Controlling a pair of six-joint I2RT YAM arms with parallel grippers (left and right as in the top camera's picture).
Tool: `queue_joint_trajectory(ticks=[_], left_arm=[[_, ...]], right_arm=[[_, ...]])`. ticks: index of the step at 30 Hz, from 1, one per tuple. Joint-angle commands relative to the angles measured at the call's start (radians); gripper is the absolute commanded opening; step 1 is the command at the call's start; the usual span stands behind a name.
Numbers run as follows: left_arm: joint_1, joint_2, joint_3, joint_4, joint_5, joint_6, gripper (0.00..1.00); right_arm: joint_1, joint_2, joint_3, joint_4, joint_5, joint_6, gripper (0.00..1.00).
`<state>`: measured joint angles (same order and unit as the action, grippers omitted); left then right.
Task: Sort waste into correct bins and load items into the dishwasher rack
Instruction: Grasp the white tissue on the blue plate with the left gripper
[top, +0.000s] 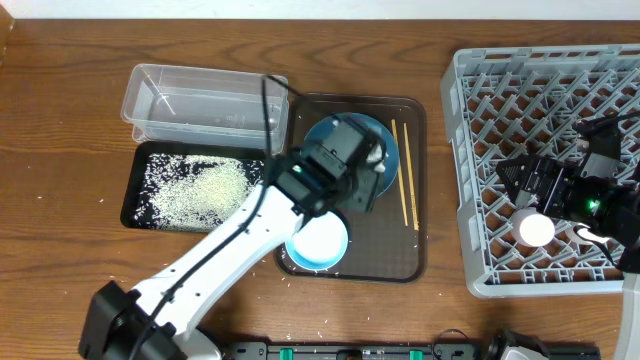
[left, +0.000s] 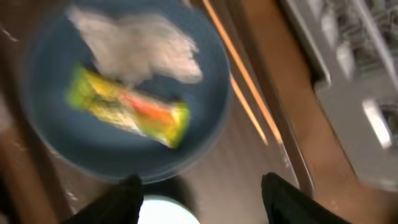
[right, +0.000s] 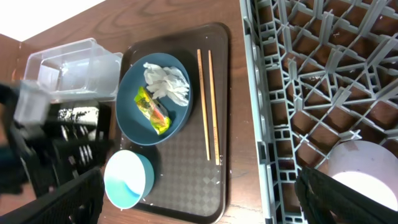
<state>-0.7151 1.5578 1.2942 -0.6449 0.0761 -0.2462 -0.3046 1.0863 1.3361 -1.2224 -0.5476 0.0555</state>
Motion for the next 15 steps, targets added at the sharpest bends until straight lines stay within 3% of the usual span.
queue_joint_trajectory(ticks=[1,4,15], left_arm=[[0.048,0.055,-0.004,0.063,-0.107,0.132,0.64],[0.094,0.143,-0.004,0.133,-0.107,0.184,0.64],[0.154,0.369,-0.003,0.261,-0.035,0.186,0.65]], right_arm=[[0.011,-0.002,0.01,0.0,0.002,-0.016,0.97],[0.011,-0.002,0.01,0.0,0.003,-0.016,0.97],[0.011,0.0,0.009,0.003,0.028,-0.015,0.97]])
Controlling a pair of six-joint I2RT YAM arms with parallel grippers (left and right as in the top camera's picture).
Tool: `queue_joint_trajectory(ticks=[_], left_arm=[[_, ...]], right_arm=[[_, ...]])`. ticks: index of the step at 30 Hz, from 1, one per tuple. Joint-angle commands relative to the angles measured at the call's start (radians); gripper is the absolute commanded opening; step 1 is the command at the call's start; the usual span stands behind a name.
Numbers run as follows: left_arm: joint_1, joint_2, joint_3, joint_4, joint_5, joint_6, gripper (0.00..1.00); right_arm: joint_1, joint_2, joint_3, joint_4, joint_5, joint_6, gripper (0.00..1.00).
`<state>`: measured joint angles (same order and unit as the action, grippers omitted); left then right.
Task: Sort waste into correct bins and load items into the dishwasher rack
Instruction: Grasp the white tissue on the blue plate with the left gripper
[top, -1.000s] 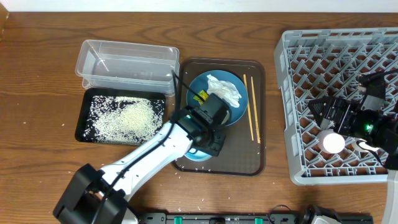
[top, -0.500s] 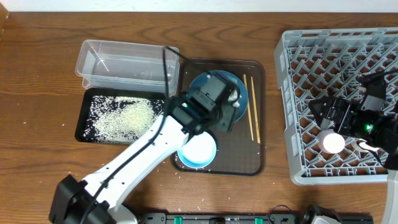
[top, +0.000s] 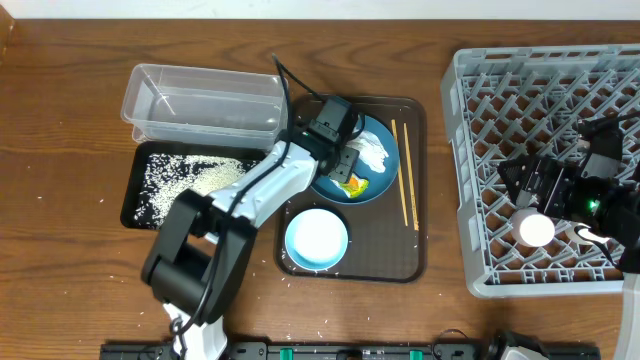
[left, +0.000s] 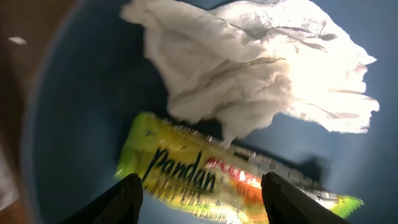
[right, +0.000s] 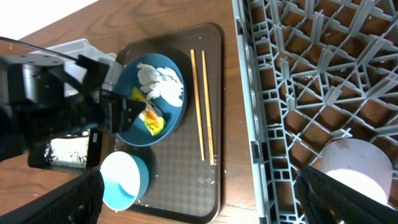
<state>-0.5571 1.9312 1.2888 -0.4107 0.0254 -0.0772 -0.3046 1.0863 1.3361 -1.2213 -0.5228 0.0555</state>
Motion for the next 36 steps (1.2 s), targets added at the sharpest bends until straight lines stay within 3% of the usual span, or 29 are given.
queue_joint_trajectory(ticks=[1,11,16,17,20,22,26,32,36], left_arm=[[-0.004,-0.004,0.002,0.042,0.016,0.018,0.67],[-0.004,0.076,0.002,0.194,0.016,0.04,0.73],[-0.004,0.126,0.002,0.214,0.017,0.04,0.72],[-0.004,0.126,0.002,0.218,0.017,0.04,0.68],[-0.004,0.106,0.01,0.218,0.047,0.039,0.24],[-0.004,0.071,0.013,0.214,0.081,0.039,0.07],[-0.003,-0.055,0.013,0.195,0.096,0.021,0.06],[0.037,-0.235,0.013,0.134,0.002,0.022,0.07],[0.078,-0.248,0.013,0.131,0.078,0.021,0.06]], right_arm=[[0.011,0.003,0.009,0.002,0.003,-0.015,0.97],[0.011,0.045,0.009,0.002,0.003,-0.008,0.97],[0.011,0.057,0.009,-0.006,0.003,-0.008,0.91],[0.011,0.056,0.009,-0.006,0.003,-0.008,0.91],[0.011,0.056,0.009,-0.003,0.003,-0.008,0.91],[0.011,0.055,0.009,-0.002,0.003,-0.008,0.91],[0.011,0.055,0.009,-0.004,0.002,-0.008,0.91],[0.011,0.055,0.009,-0.002,0.003,-0.008,0.92],[0.011,0.056,0.009,-0.001,0.003,-0.008,0.92]])
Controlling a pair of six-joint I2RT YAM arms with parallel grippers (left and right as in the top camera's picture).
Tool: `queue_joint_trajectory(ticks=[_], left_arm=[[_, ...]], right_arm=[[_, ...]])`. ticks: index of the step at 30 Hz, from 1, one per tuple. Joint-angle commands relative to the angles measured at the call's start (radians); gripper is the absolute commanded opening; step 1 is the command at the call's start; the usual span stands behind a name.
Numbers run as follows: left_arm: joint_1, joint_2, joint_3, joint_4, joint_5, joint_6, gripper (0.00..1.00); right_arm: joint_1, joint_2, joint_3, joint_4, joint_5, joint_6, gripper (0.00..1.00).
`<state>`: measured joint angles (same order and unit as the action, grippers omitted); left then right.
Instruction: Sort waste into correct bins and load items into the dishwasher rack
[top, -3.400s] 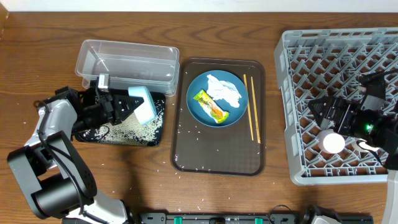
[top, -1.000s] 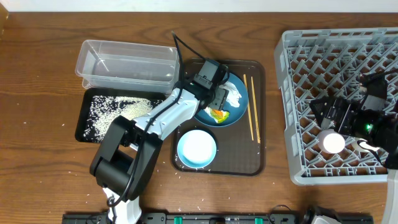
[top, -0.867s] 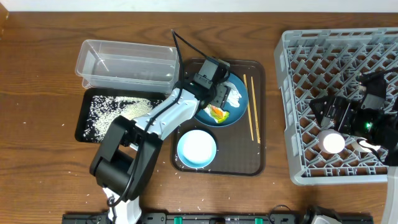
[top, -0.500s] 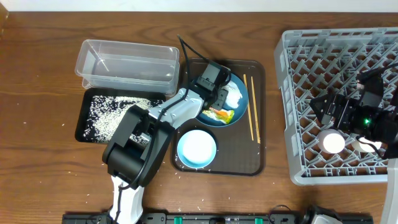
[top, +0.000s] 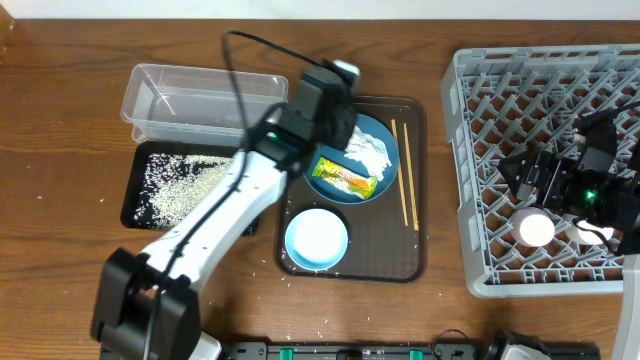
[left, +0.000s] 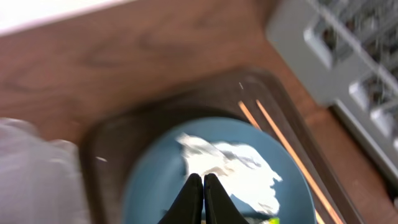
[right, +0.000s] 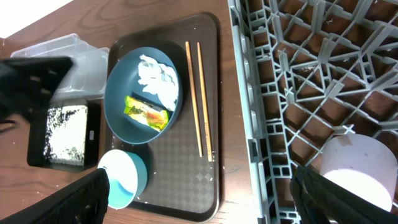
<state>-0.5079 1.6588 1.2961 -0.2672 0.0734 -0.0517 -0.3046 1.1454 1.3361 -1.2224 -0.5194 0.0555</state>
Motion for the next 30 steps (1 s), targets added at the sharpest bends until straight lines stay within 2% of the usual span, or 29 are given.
queue_joint_trajectory(ticks=[1,3,5,8,18,19,20,21,23,24,25,30], left_arm=[[0.029,0.034,0.003,-0.012,0.055,-0.005,0.14],[0.021,0.075,-0.005,-0.012,0.102,-0.005,0.58],[0.005,0.125,-0.006,-0.011,0.101,-0.004,0.68],[-0.012,0.203,-0.006,0.01,0.099,0.0,0.72],[-0.022,0.396,-0.006,0.11,0.103,-0.002,0.71],[-0.022,0.405,-0.006,0.11,0.103,-0.005,0.7],[-0.022,0.411,-0.006,0.109,0.103,-0.005,0.62],[-0.023,0.414,-0.006,0.108,0.103,-0.005,0.51],[-0.024,0.406,-0.005,0.108,0.103,-0.006,0.21],[-0.024,0.397,-0.005,0.105,0.103,-0.008,0.1],[-0.024,0.376,-0.004,0.101,0.103,-0.021,0.06],[-0.006,0.202,-0.004,0.063,0.097,-0.043,0.06]], right_arm=[[0.011,-0.003,0.009,0.0,-0.001,-0.008,0.92],[0.011,-0.004,0.009,-0.002,-0.001,-0.008,0.92],[0.011,-0.004,0.009,-0.005,-0.001,-0.008,0.92],[0.011,-0.004,0.009,-0.009,-0.001,-0.008,0.92],[0.011,-0.003,0.009,-0.016,-0.001,-0.008,0.92],[0.011,-0.003,0.009,-0.016,-0.001,-0.008,0.92],[0.011,-0.004,0.009,-0.016,-0.001,-0.008,0.92],[0.011,-0.003,0.009,-0.016,-0.001,-0.008,0.92],[0.011,-0.004,0.009,-0.016,-0.001,-0.008,0.92],[0.011,-0.004,0.009,-0.017,-0.001,-0.008,0.92],[0.011,-0.004,0.009,-0.017,-0.001,-0.008,0.92],[0.011,-0.004,0.009,-0.016,-0.001,-0.008,0.91]])
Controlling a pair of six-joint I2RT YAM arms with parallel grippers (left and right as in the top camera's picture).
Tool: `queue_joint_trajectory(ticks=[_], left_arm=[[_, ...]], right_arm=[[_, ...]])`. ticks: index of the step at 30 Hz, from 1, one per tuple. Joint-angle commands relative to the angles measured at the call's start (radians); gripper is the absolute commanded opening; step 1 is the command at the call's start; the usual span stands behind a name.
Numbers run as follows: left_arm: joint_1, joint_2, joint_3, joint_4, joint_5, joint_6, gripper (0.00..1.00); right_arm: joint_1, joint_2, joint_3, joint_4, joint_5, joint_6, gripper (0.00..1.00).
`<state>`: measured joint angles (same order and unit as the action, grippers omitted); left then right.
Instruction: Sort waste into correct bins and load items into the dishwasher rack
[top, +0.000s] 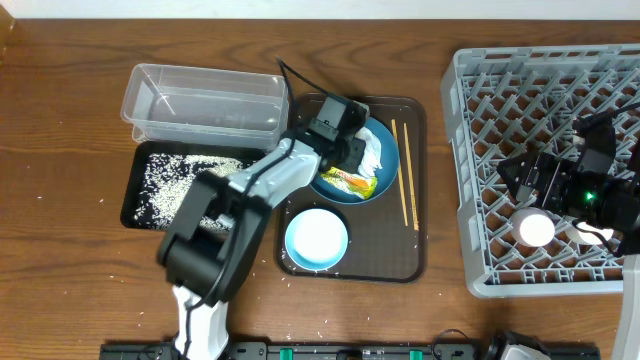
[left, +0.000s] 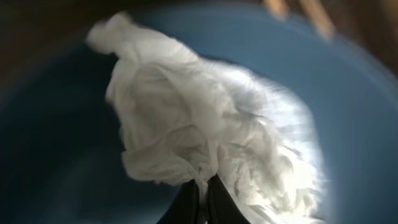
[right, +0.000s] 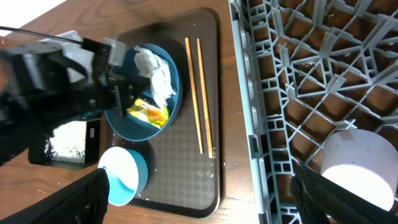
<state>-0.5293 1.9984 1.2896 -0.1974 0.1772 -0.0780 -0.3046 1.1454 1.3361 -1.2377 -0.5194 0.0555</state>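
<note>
A blue plate (top: 372, 185) on the brown tray (top: 390, 255) holds a crumpled white napkin (left: 186, 118) and a yellow-green snack wrapper (top: 350, 182). My left gripper (left: 200, 185) is low on the plate, shut on the napkin's lower edge, with a wisp of tissue between its black fingertips. In the overhead view the left gripper (top: 340, 135) sits at the plate's far left side. My right gripper (right: 199, 198) hangs open over the grey dishwasher rack (top: 520, 120), beside a white cup (right: 360, 165) standing in it.
A light blue bowl (top: 317, 240) and a pair of chopsticks (top: 405, 185) also lie on the tray. A clear plastic bin (top: 205, 100) and a black tray of rice (top: 190, 180) stand left of it. Rice grains dot the wooden table.
My left gripper was shut and raised over the plate's far edge with nothing in it. Now it is down on the plate, shut on the napkin. The right arm has hardly moved.
My left gripper was open above the plate, then open and close over the wrapper and napkin. Then it was shut and higher up, holding nothing. Now it pinches the napkin on the plate. The right gripper stayed open over the rack by the cup.
</note>
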Motion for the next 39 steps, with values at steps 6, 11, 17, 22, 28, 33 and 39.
queue_joint_trajectory(ticks=[6,11,17,22,28,33,39], left_arm=[[0.099,-0.325,0.002,-0.078,-0.166,-0.003,0.06],[0.211,-0.328,0.002,-0.138,-0.281,0.012,0.06],[0.346,-0.241,0.001,-0.077,-0.283,0.018,0.16],[0.377,-0.223,0.002,-0.069,-0.212,0.018,0.75],[0.294,-0.353,0.002,-0.202,-0.082,0.017,0.81],[0.138,-0.433,0.002,-0.359,-0.061,0.018,0.81],[-0.032,-0.367,-0.05,-0.419,-0.079,0.04,0.79]], right_arm=[[0.011,-0.003,0.009,0.0,-0.001,-0.008,0.92],[0.011,-0.003,0.009,0.0,-0.001,-0.008,0.92],[0.011,-0.003,0.009,0.004,-0.001,-0.008,0.92],[0.011,-0.003,0.009,-0.001,-0.001,-0.008,0.92],[0.011,-0.003,0.009,-0.002,-0.001,-0.008,0.92],[0.011,-0.003,0.009,-0.004,-0.001,-0.008,0.92],[0.011,-0.003,0.009,-0.014,-0.001,-0.008,0.92]])
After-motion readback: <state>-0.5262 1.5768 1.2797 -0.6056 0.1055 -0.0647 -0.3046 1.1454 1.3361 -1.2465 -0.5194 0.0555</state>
